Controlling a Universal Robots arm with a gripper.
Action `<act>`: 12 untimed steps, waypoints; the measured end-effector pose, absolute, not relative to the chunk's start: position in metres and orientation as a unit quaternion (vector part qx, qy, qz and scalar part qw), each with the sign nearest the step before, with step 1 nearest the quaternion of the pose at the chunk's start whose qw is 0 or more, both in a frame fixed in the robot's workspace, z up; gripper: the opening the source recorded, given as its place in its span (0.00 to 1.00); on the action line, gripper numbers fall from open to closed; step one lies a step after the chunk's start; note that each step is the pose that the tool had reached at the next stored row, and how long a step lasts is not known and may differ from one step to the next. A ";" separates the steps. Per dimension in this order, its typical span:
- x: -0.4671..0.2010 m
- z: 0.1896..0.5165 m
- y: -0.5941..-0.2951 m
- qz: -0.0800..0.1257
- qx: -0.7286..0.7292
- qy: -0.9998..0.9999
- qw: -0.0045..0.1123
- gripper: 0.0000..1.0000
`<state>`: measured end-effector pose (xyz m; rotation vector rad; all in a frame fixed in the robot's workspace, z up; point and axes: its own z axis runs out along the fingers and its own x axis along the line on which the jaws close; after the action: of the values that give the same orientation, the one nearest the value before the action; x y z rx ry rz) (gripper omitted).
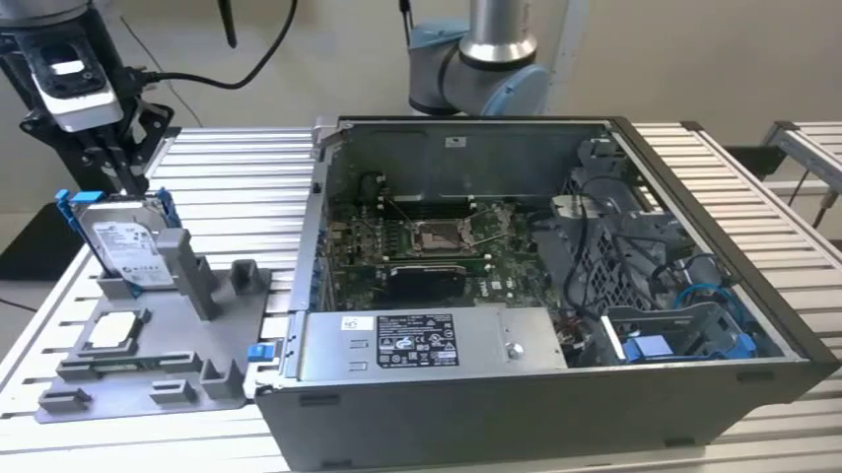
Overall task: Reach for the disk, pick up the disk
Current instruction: 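Reach for the disk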
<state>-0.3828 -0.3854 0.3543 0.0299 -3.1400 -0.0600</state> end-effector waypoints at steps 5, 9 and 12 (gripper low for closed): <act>-0.392 0.354 -0.373 -0.019 0.010 -1.000 0.000 0.00; -0.405 0.354 -0.373 -0.019 0.010 -1.000 0.000 0.00; -0.413 0.354 -0.373 -0.019 0.011 -1.000 0.000 0.00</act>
<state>-0.4131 -0.3732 0.3543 0.0344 -3.1399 -0.0600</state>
